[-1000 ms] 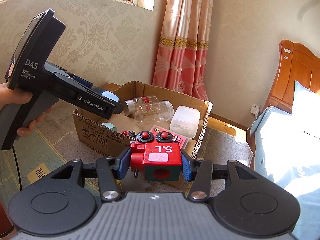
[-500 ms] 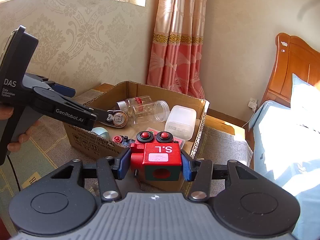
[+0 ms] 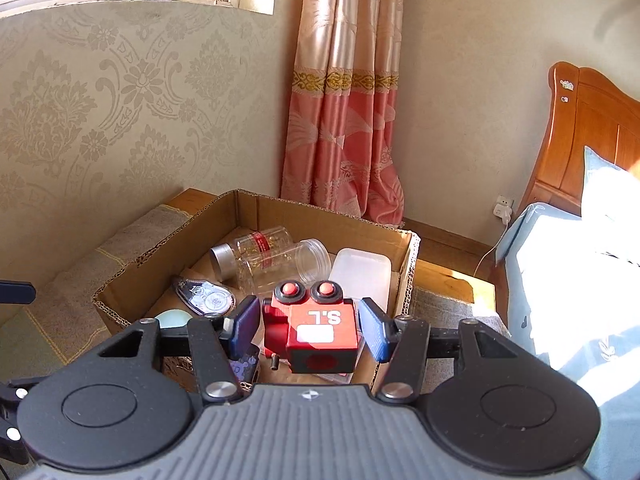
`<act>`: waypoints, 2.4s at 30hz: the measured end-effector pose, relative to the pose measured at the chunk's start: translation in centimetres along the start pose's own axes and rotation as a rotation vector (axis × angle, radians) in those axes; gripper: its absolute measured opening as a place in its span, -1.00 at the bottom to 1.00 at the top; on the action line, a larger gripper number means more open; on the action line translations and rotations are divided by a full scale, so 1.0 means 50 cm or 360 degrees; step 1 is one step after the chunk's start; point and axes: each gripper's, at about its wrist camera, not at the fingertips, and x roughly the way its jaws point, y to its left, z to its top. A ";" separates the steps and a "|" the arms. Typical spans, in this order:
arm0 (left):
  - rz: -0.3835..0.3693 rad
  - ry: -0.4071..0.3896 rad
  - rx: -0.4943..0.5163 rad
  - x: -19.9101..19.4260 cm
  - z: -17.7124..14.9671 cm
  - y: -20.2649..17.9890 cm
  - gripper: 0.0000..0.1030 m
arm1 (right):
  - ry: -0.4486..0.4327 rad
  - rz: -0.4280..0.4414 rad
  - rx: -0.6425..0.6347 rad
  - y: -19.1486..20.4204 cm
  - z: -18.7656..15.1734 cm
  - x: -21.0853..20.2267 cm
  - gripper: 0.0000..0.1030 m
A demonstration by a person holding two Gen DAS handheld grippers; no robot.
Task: Organize rigid objects
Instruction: 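Carry the comb and red robot into the box and open both tools, then move both open tools back toward the grey cat toy and black timer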
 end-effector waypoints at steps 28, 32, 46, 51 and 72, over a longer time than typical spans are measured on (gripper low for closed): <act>-0.0020 0.0051 -0.0058 -0.064 -0.075 0.022 0.99 | 0.0263 -0.0058 0.0161 -0.044 -0.242 -0.064 1.00; -0.0032 0.0083 -0.0066 -0.058 -0.081 0.019 0.99 | 0.0340 -0.0047 0.0176 -0.060 -0.263 -0.023 1.00; -0.0070 0.0173 0.0018 -0.019 -0.079 -0.035 0.99 | 0.0408 0.0057 0.0183 -0.031 -0.302 -0.017 1.00; -0.0092 0.0174 0.0087 0.014 -0.070 -0.068 0.99 | 0.0415 0.0062 0.0086 0.006 -0.317 -0.041 1.00; -0.0068 0.0299 0.0209 0.155 -0.075 -0.143 0.99 | 0.0352 0.0059 0.0096 0.003 -0.334 -0.057 1.00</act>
